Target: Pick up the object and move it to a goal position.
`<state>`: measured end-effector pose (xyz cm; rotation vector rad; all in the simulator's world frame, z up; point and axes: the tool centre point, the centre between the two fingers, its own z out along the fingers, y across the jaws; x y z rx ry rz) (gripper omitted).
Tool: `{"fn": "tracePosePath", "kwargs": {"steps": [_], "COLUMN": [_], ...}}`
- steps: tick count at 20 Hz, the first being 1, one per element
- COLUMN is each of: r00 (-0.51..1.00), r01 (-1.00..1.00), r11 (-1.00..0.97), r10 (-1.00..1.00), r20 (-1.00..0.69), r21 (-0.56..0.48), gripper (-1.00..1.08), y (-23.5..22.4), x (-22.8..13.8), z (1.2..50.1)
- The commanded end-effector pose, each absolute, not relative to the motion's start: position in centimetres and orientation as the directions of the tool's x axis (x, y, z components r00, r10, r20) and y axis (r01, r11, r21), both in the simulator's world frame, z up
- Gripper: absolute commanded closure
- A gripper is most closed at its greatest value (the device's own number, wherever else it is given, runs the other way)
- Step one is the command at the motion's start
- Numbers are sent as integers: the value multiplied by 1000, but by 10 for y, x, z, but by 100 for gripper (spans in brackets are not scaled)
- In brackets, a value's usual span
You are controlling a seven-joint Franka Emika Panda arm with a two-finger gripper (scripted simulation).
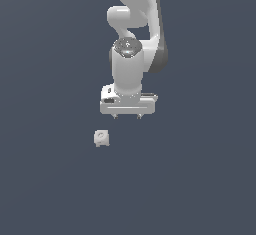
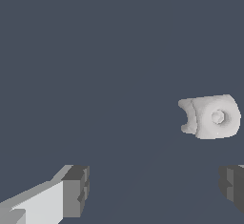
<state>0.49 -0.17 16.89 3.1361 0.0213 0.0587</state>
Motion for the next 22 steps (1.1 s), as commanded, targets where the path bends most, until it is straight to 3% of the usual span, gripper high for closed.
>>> {"fn": "tracePosePath", "kwargs": {"steps": [1,10,22], "r00": [999,999,995], "r01": [11,30,101], "r11": [-1000,-1000,-995], "r10": [11,30,101], "r20": [41,33,7], "r21": [4,6,3], "gripper": [-92,-92,-92], "y": [-1,-20,-100], "x": [5,13,33], "z": [171,158,106]}}
